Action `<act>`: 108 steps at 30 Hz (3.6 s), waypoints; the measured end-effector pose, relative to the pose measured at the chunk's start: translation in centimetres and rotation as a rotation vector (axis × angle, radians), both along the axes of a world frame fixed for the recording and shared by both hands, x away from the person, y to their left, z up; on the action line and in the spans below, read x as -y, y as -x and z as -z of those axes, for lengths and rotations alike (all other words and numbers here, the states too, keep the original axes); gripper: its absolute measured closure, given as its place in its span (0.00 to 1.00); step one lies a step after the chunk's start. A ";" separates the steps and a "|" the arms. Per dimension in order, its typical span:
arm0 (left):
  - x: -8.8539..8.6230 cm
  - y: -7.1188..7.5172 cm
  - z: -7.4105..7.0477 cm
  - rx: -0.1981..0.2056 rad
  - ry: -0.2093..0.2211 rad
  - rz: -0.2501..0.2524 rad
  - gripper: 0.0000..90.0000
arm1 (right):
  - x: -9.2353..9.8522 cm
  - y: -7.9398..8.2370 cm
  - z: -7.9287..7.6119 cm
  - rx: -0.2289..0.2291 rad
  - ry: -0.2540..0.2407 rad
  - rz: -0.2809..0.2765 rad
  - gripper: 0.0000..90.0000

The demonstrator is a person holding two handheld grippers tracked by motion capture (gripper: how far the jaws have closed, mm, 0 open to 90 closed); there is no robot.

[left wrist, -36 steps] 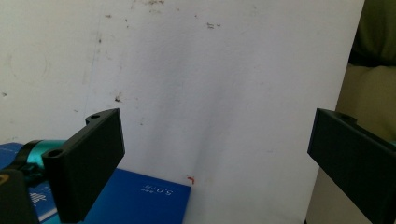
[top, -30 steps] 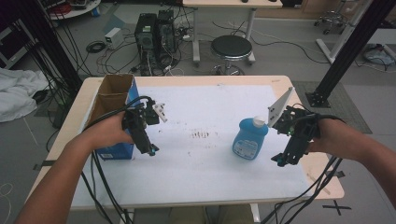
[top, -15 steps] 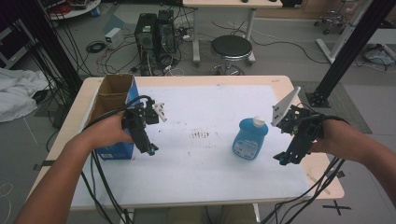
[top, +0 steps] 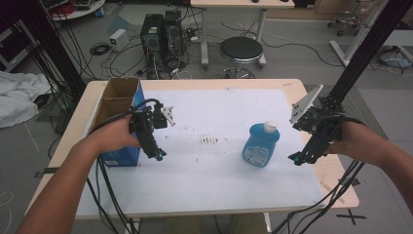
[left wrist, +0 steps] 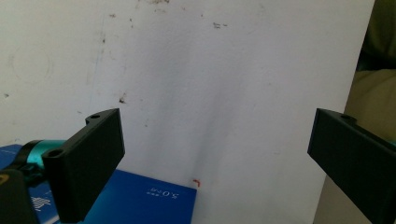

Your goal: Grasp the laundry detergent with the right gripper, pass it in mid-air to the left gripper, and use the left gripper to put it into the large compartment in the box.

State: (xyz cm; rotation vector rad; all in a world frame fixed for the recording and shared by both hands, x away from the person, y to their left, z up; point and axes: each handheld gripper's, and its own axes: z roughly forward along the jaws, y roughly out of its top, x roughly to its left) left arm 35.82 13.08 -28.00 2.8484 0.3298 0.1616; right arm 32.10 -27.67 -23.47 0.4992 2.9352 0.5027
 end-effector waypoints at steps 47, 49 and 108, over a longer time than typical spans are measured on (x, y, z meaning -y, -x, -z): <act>1.1 -0.6 0.9 -0.010 -0.017 0.004 0.04 | 4.9 -1.5 8.5 0.059 -0.410 0.154 0.02; 1.1 -0.7 1.0 -0.010 -0.017 0.003 0.04 | 4.7 -1.6 8.8 0.059 -0.422 0.157 0.02; 1.2 -1.3 1.7 -0.034 -0.023 0.002 0.04 | 0.9 -4.2 16.0 0.148 -0.733 0.155 0.12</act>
